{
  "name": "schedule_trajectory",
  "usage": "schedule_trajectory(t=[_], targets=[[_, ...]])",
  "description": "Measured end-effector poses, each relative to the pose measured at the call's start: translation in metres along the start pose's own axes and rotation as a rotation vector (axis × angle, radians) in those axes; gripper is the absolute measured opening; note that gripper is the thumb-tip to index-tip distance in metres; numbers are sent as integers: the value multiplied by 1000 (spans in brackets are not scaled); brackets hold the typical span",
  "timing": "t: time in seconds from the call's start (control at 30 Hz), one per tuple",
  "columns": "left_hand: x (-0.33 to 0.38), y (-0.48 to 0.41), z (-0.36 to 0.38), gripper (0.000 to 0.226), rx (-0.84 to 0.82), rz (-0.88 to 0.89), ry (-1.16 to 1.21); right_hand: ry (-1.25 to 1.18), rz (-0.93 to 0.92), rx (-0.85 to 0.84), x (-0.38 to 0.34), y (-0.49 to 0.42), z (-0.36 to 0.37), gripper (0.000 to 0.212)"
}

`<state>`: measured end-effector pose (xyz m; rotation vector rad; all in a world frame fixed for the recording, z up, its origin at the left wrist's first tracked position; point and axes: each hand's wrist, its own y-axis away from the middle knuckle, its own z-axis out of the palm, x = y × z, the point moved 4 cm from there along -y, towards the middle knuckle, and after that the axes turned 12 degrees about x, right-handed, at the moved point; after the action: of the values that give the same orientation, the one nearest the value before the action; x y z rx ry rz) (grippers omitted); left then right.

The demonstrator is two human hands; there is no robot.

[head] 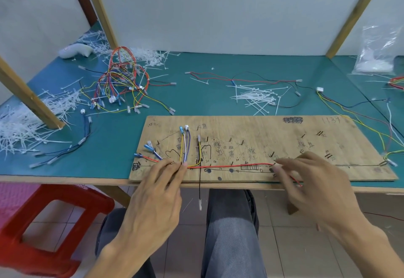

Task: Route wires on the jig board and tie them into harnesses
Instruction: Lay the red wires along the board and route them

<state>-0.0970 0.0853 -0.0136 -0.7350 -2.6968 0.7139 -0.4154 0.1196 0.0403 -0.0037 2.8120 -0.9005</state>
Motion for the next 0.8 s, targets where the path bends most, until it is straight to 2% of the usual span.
schedule_trajectory(t=[0.07, 0.2, 0.27, 0.33, 0.47, 0.53, 0.67, 0.7, 0.8], targets=[[-1, -2, -3, 52, -5, -26, 73, -117, 107, 22, 7, -14, 6, 13], [-7, -24, -16, 48, 38, -148, 163, -402, 363, 70, 27, -47, 35, 35], [-7, -57, -17, 40, 62, -129, 158, -530, 502, 33, 34, -63, 57, 40], [-6, -106, -8, 30, 63, -97, 201, -554, 583, -17, 39, -73, 77, 39], [-1, -232, 46, 17, -29, -84, 301, -524, 638, 35, 54, -80, 97, 38], [3, -290, 81, 18, -71, -120, 307, -528, 632, 80, 60, -80, 101, 40], [4, -362, 143, 48, -246, -160, 237, -508, 616, 97, 64, -80, 106, 42], [2, -372, 156, 49, -298, -152, 183, -505, 610, 101, 65, -79, 107, 43], [-4, -384, 186, 30, -410, -135, 67, -518, 600, 112, 67, -79, 108, 43]])
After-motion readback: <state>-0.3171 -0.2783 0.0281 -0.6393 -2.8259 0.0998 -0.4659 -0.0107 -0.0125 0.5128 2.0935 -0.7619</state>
